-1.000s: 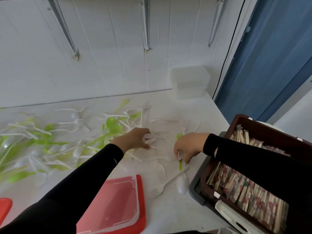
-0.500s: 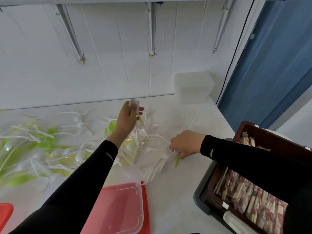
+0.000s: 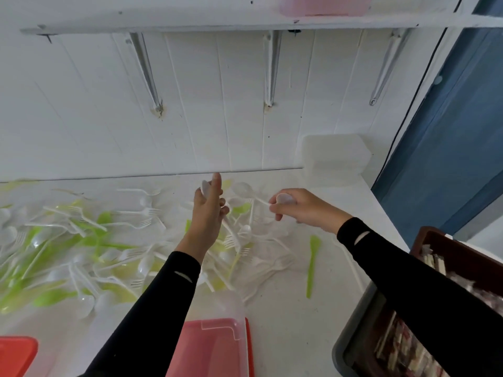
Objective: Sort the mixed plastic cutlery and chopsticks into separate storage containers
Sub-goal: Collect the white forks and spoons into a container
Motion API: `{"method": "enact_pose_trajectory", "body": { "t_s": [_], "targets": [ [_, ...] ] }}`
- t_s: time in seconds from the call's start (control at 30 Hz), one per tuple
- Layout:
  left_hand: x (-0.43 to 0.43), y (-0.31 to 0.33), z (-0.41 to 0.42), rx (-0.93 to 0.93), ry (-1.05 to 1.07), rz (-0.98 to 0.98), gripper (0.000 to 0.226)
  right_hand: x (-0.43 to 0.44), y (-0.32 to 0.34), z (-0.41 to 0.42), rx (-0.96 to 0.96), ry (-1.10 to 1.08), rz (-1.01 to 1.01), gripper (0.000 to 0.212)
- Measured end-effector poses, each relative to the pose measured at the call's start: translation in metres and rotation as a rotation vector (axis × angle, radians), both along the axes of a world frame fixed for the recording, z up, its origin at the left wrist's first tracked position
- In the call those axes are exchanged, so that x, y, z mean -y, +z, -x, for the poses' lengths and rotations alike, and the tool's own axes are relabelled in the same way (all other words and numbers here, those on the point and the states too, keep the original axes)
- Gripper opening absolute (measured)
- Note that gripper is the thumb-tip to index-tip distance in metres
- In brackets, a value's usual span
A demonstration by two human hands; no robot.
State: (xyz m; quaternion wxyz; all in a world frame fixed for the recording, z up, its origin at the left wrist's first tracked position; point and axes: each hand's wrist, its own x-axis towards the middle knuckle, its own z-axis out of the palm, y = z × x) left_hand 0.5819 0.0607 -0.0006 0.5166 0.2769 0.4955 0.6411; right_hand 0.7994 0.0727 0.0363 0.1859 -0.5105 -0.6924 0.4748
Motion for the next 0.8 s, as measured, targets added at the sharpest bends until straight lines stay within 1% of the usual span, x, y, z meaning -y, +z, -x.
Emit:
{"method": "enact_pose_trajectory", "body": {
  "t_s": [0.07,0.1,0.13,0.17,0.23,0.27,0.3,0.37,0.43,0.47,0.53,0.57,0.6,0.63,0.67,0.7,0.73,0.77,0.8],
  "targets": [
    [0.001,-0.005,0.0,-0.056,-0.103,-0.043,0.026,0.002,-0.004,0.019,-0.097,0.023,0.072,0.014],
    [0.001,-0.009,0.002,-0.099,-0.103,-0.059,0.018,0.002,-0.008,0.027,-0.131,0.037,0.1,0.016],
    [0.001,-0.011,0.004,-0.139,-0.058,-0.072,0.013,0.002,-0.011,0.035,-0.166,0.041,0.118,0.017],
    [0.0,-0.011,0.007,-0.164,0.018,-0.066,0.016,0.001,-0.013,0.04,-0.222,0.026,0.137,0.017],
    [-0.002,-0.002,0.017,-0.124,0.206,-0.021,0.03,-0.004,-0.014,0.051,-0.372,-0.032,0.193,0.012],
    [-0.003,0.002,0.023,-0.089,0.245,-0.014,0.035,-0.006,-0.013,0.055,-0.434,-0.056,0.231,0.01],
    [-0.004,0.004,0.03,-0.09,0.228,-0.025,0.038,-0.008,-0.012,0.06,-0.462,-0.046,0.274,0.011],
    [-0.004,0.007,0.038,-0.18,0.1,-0.058,0.036,-0.007,-0.011,0.068,-0.416,0.073,0.359,0.016],
    [-0.004,0.009,0.043,-0.174,0.042,-0.09,0.017,-0.004,-0.013,0.076,-0.287,0.19,0.367,0.022],
    [-0.002,0.013,0.047,-0.138,0.065,-0.105,0.012,-0.006,-0.017,0.08,-0.227,0.195,0.329,0.028],
    [0.004,0.023,0.057,-0.067,0.162,-0.144,0.01,-0.01,-0.024,0.084,-0.14,0.096,0.189,0.037],
    [0.008,0.029,0.064,-0.091,0.21,-0.15,0.011,-0.014,-0.03,0.085,-0.061,0.043,0.092,0.038],
    [0.012,0.033,0.071,-0.188,0.223,-0.135,0.014,-0.016,-0.038,0.084,0.066,0.013,-0.024,0.037],
    [0.017,0.036,0.078,-0.358,0.186,-0.105,0.019,-0.018,-0.047,0.083,0.209,0.018,-0.118,0.034],
    [0.02,0.038,0.083,-0.578,0.088,-0.057,0.025,-0.019,-0.056,0.081,0.312,0.045,-0.161,0.027],
    [0.023,0.036,0.089,-0.805,-0.061,0.008,0.028,-0.017,-0.063,0.082,0.362,0.08,-0.161,0.019],
    [0.026,0.033,0.092,-1.009,-0.253,0.079,0.028,-0.016,-0.067,0.082,0.379,0.099,-0.145,0.021],
    [0.031,0.027,0.095,-1.168,-0.443,0.157,0.025,-0.015,-0.07,0.083,0.376,0.103,-0.127,0.027],
    [0.035,0.02,0.097,-1.279,-0.598,0.217,0.021,-0.015,-0.072,0.083,0.356,0.081,-0.116,0.031]
  ]
}}
